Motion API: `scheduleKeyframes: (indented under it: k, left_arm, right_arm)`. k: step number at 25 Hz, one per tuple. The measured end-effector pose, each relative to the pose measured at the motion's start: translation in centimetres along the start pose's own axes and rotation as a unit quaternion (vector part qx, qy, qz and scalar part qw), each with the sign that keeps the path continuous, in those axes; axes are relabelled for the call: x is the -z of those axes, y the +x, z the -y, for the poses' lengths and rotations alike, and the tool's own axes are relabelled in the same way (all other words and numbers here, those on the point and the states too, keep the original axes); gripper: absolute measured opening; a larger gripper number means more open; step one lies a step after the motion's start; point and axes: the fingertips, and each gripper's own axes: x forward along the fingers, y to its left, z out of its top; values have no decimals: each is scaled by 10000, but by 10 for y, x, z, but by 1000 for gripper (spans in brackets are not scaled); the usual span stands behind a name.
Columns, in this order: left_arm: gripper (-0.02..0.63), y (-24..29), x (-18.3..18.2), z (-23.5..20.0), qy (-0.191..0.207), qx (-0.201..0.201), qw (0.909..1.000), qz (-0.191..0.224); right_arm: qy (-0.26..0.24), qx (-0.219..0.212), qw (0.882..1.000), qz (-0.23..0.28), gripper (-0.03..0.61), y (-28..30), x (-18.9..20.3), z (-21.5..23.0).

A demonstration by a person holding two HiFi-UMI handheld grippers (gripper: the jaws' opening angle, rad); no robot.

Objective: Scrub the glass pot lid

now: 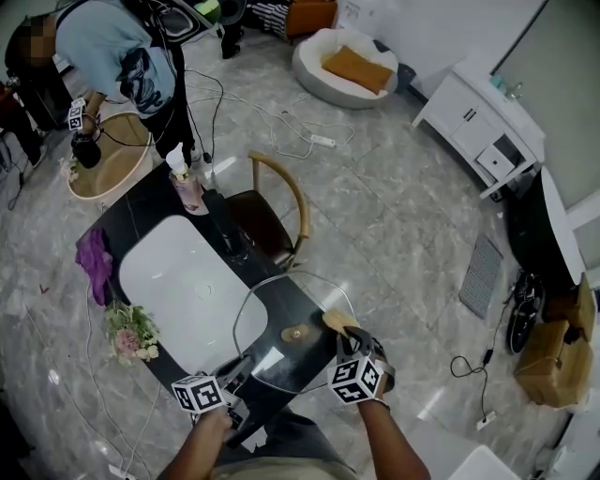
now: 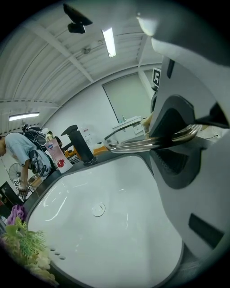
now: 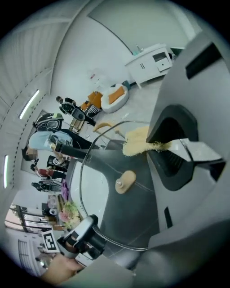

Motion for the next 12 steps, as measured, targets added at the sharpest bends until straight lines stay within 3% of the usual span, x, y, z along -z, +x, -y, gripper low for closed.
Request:
scheduleKeyframes:
  k: [12]
  left_arm:
    - [92, 1, 1, 6, -219, 96, 9997, -4]
  right_arm:
    - [170, 1, 9999, -20, 44, 1, -7, 1]
